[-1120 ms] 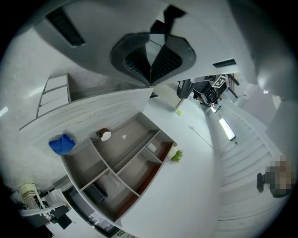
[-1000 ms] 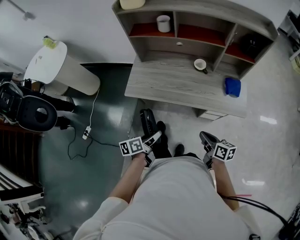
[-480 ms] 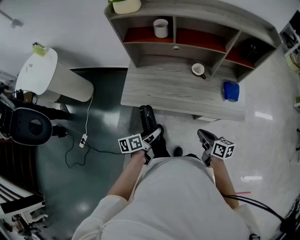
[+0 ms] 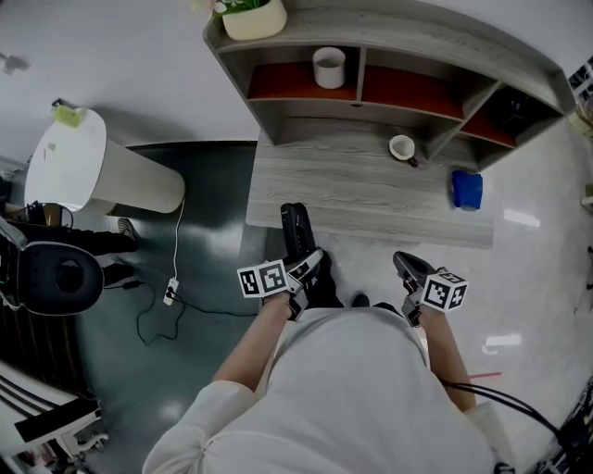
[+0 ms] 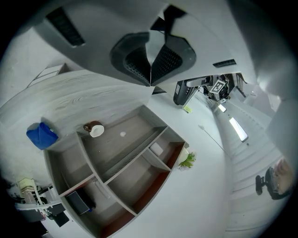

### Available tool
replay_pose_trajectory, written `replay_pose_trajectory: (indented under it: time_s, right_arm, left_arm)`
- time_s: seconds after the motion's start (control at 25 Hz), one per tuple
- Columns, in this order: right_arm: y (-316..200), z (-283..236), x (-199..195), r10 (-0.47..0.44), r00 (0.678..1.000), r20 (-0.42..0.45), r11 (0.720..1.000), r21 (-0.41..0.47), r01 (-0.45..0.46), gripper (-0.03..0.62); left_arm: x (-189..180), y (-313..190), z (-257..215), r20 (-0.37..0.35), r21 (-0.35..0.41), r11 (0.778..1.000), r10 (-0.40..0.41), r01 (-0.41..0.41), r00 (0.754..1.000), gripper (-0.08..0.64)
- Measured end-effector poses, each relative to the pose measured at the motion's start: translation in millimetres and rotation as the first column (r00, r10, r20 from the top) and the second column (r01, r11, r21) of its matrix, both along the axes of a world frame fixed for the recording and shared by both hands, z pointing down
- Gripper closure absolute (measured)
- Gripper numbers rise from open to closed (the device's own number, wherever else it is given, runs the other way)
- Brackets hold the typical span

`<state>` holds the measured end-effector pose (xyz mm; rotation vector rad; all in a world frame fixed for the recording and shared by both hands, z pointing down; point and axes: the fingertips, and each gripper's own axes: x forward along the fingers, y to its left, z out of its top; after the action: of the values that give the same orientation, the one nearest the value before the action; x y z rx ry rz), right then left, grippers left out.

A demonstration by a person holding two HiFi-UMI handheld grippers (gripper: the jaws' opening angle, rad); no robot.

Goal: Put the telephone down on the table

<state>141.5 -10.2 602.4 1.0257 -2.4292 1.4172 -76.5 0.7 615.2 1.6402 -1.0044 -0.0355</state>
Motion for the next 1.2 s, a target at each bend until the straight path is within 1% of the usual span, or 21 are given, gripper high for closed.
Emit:
replay_pose_trajectory:
  time_s: [0.24,0.44,0.64,0.96,1.2]
  right_arm:
    - [-30,-5,-34,0.022,1.0,-0.01,1.0,0.008,-0.022,0.575]
    - [-51,-6,-60,0.046,0.999,-0.019,0.999,0.01,-0.046,0.575]
    - [-63,-6,-77,0.07,0.997,-0.021,0.998,0.006,-0.07,0.575]
    - [-85,0,-79,0.064,0.998,-0.025,0.998,-0.017,-0.065,0.575]
    - [-109,-1,-70,0.03,0.999,-0.02,1.0,-0.008,-0.03,0.575]
  left_arm:
    - [-31,-36,-1,0.012,-0.006,0.999,0.042,-0.042,0.999,0.261]
    - [-57,-63,8,0.056,-0.01,0.995,0.096,-0.096,0.994,0.262]
    - [-74,-81,17,0.059,-0.027,0.993,0.119,-0.118,0.991,0.261]
    - [-84,-106,41,0.071,-0.083,0.993,0.088,-0.083,0.994,0.262]
    - [-88,-128,56,0.126,-0.102,0.994,0.06,-0.047,0.99,0.262]
